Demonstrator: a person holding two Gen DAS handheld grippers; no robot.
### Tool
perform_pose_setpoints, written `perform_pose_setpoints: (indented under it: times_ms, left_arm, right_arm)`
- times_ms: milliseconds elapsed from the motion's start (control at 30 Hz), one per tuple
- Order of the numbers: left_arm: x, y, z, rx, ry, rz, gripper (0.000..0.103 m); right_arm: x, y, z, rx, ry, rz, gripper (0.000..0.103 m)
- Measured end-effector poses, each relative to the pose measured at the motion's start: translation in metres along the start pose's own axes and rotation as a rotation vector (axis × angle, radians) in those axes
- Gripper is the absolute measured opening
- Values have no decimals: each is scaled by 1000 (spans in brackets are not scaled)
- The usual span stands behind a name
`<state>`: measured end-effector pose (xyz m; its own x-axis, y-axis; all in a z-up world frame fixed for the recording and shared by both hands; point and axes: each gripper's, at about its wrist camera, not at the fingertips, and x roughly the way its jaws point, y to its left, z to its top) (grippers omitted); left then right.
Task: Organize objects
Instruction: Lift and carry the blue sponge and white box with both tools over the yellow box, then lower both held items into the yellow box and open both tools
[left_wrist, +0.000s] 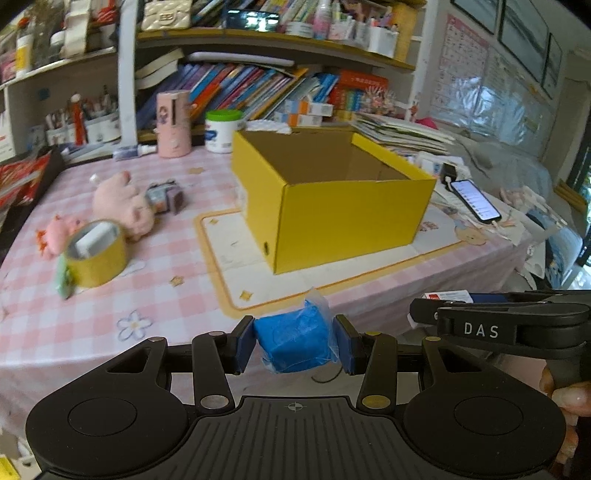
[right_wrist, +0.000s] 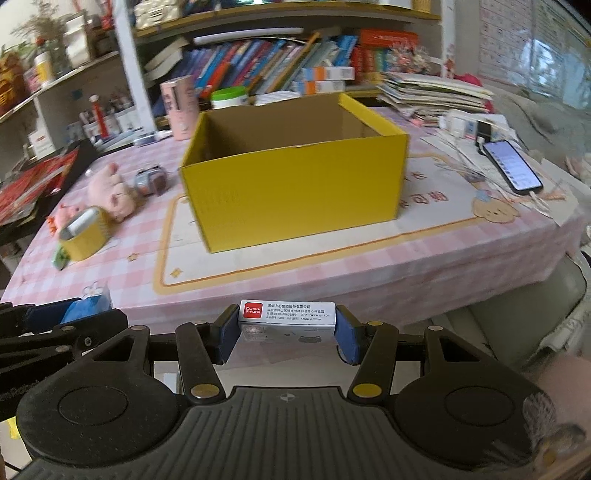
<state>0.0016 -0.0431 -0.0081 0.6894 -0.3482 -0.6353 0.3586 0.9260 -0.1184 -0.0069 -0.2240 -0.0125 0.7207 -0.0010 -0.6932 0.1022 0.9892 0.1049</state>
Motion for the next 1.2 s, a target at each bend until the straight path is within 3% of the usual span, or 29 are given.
perform_pose_setpoints:
  times_ms: [500,800,1200]
  left_arm:
    - [25,-33,42,50,-87,-21,44]
    - [47,-47,81,59,-166,9,44]
    - [94,-60,115,49,-179,79,43]
  right_arm:
    - [20,-41,37,11,-12,-6,52]
    - [32,-63,82,-27,-109,14,52]
    - [63,-81,140,-140,-191,88,52]
